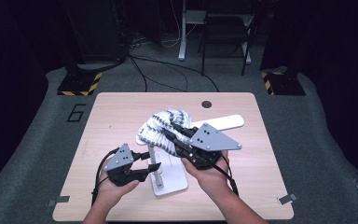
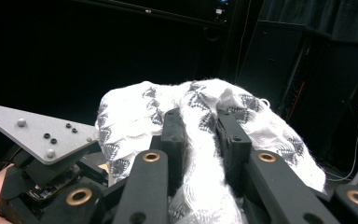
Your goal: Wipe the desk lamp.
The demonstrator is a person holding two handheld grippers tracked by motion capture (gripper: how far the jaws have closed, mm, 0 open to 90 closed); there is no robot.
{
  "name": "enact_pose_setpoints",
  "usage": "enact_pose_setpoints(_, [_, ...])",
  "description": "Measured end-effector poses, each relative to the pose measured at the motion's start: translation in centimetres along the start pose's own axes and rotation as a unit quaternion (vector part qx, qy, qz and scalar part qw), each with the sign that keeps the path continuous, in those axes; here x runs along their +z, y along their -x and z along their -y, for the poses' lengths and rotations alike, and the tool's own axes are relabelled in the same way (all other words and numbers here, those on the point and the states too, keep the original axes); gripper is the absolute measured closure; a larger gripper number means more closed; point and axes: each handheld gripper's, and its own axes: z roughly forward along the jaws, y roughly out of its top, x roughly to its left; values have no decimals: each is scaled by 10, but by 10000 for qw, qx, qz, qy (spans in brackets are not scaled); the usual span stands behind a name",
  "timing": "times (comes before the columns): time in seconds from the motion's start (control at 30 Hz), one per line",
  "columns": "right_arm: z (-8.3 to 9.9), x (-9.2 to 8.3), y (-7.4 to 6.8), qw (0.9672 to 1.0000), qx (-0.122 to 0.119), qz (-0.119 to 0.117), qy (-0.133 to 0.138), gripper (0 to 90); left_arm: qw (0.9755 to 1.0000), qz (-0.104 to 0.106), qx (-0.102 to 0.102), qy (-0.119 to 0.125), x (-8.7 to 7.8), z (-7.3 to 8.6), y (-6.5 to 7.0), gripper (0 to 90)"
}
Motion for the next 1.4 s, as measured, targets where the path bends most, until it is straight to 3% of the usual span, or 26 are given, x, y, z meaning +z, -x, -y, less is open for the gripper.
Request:
enact_pose_setpoints(0.67, [9, -35, 36, 9990, 143, 421, -82, 757, 10000, -3, 20, -36, 0, 0, 0, 531])
enact_pose_setpoints(0.9, [13, -54, 54, 9972, 304, 670, -119, 756, 10000, 23, -14, -10, 0, 0, 0, 531])
enact_pose_setpoints(1.4, [19, -79, 80, 9932, 362, 1093, -189, 756, 10000, 23, -18, -6, 0, 0, 0, 531])
